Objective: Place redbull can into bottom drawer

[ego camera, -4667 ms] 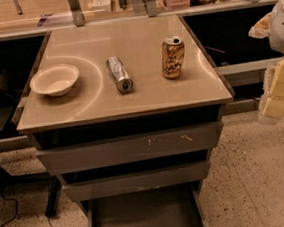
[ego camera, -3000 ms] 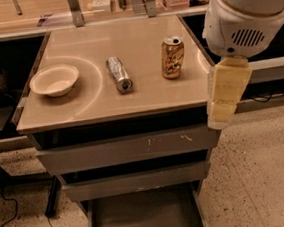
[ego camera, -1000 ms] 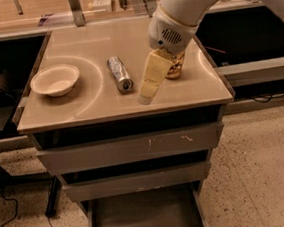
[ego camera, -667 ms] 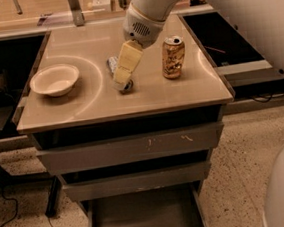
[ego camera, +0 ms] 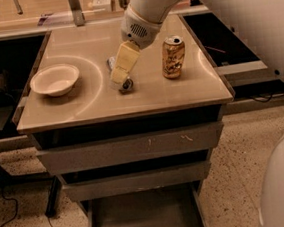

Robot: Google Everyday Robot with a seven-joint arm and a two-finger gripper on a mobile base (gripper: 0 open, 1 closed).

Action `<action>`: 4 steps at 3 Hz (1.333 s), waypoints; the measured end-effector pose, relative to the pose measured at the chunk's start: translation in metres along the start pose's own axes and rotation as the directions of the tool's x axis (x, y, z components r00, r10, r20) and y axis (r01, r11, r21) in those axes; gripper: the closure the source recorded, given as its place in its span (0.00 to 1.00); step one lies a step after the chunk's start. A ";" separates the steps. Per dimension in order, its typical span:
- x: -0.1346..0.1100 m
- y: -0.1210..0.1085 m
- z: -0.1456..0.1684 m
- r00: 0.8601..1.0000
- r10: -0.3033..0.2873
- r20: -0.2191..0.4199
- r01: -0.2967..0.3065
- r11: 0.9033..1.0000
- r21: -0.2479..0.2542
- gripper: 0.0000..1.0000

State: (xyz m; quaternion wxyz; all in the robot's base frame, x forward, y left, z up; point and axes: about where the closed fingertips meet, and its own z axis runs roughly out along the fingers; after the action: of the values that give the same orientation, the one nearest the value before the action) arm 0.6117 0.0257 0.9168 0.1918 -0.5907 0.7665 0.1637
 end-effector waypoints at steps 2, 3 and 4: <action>-0.001 -0.052 0.029 0.988 0.157 0.016 -0.157 0.985 0.071 0.00; 0.007 -0.069 0.037 0.972 0.236 0.021 -0.237 0.968 0.085 0.00; 0.007 -0.069 0.038 0.970 0.240 0.020 -0.241 0.967 0.084 0.00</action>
Offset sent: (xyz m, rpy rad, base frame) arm 0.0819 -0.0083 -0.0369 -0.0053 0.0094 -0.3038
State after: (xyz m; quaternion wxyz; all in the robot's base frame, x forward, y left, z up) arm 0.6809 0.0201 0.8786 0.1995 -0.4837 0.8379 0.1556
